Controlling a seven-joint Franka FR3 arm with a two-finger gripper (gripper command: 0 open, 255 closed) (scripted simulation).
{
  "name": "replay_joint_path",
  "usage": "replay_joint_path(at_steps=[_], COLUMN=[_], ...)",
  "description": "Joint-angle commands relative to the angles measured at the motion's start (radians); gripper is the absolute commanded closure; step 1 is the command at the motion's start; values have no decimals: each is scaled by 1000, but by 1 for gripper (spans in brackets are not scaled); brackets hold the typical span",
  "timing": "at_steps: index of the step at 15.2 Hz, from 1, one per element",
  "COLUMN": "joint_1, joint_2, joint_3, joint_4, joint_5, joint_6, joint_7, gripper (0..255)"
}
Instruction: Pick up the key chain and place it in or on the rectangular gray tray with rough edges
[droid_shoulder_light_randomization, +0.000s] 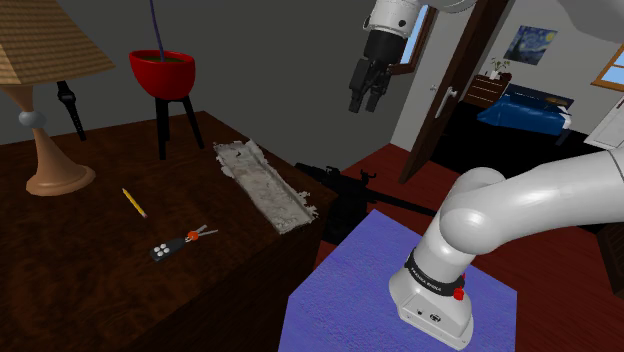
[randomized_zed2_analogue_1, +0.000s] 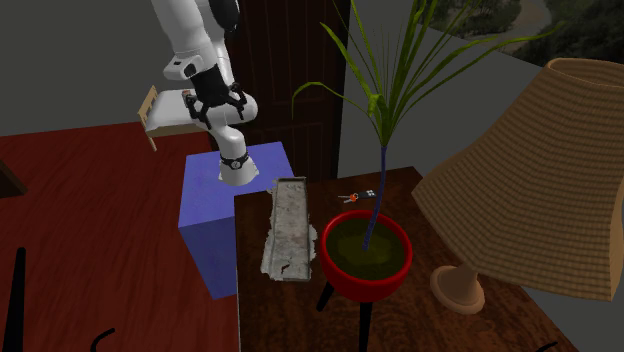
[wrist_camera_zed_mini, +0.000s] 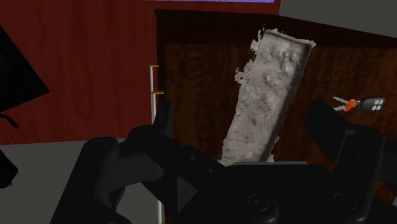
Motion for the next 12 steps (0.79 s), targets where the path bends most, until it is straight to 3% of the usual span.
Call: replay_joint_path(at_steps=[1, 12], joint_1=[0, 34], joint_2=[0, 38], joint_3=[0, 310], joint_4=[0, -106], joint_5=[0, 166], joint_6=[0, 206], joint_7=[0, 392], gripper=[0, 0])
